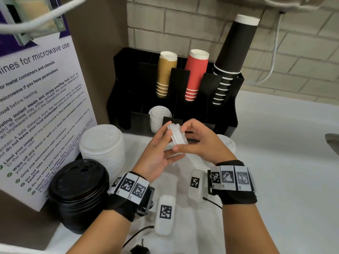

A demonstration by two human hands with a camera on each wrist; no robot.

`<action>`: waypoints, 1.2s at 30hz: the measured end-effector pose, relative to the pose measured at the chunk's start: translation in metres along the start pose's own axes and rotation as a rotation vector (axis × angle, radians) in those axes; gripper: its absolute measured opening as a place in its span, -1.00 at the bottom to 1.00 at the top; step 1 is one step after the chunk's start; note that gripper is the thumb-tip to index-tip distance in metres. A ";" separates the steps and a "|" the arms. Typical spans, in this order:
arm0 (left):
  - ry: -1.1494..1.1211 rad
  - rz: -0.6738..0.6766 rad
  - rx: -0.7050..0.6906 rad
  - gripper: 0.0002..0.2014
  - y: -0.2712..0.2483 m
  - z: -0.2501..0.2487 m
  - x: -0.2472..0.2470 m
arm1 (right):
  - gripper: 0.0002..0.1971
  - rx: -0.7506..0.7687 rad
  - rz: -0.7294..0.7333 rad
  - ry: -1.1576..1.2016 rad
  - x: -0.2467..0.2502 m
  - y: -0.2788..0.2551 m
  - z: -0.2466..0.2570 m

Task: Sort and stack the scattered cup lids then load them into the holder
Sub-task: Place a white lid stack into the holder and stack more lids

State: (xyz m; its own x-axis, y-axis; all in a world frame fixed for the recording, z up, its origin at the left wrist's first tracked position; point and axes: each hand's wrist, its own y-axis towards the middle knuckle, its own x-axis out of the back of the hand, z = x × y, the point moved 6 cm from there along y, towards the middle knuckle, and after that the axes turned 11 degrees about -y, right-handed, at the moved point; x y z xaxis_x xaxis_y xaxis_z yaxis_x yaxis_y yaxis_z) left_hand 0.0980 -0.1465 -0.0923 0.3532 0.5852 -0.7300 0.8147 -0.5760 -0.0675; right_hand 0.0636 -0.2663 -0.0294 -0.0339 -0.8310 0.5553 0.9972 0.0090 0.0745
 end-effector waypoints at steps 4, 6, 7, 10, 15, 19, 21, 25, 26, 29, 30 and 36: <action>0.001 0.013 -0.005 -0.41 0.001 0.001 0.000 | -0.43 0.016 -0.029 -0.057 0.004 0.001 0.005; -0.011 -0.016 -0.033 -0.45 0.003 -0.002 0.001 | -0.44 0.042 -0.086 -0.074 0.010 0.006 0.013; -0.025 -0.040 -0.050 -0.49 0.003 -0.004 0.003 | -0.46 0.056 -0.116 -0.076 0.015 0.009 0.018; -0.045 -0.078 -0.075 -0.58 0.003 -0.008 0.005 | -0.48 0.079 -0.096 -0.170 0.024 0.024 0.036; -0.021 -0.083 -0.071 -0.50 -0.003 -0.010 0.001 | -0.43 0.083 0.089 -0.244 0.004 0.031 0.041; -0.040 -0.094 -0.079 -0.36 -0.004 -0.013 0.002 | -0.33 0.099 0.148 -0.252 0.002 0.027 0.037; -0.029 -0.084 -0.081 -0.38 -0.003 -0.012 0.000 | -0.35 0.092 0.179 -0.272 0.003 0.027 0.035; -0.025 -0.082 -0.075 -0.38 -0.001 -0.014 -0.001 | -0.37 0.094 0.196 -0.240 0.007 0.028 0.034; -0.036 -0.085 -0.075 -0.39 -0.001 -0.015 -0.002 | -0.37 0.095 0.193 -0.228 0.009 0.029 0.034; -0.047 -0.095 -0.087 -0.44 0.001 -0.015 -0.003 | -0.36 0.097 0.191 -0.232 0.012 0.030 0.035; -0.040 -0.093 -0.094 -0.45 0.001 -0.015 -0.003 | -0.35 0.101 0.189 -0.246 0.012 0.030 0.035; -0.089 -0.127 -0.164 -0.43 0.004 -0.020 -0.003 | -0.38 0.149 0.159 -0.312 0.007 0.041 0.043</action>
State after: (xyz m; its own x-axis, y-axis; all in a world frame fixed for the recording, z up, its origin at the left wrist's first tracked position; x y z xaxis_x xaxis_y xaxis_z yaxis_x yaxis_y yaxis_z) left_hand 0.1090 -0.1390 -0.0768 0.2070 0.5900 -0.7804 0.9166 -0.3959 -0.0562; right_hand 0.1017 -0.2479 0.0128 0.0785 -0.6035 0.7935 0.9717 0.2242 0.0744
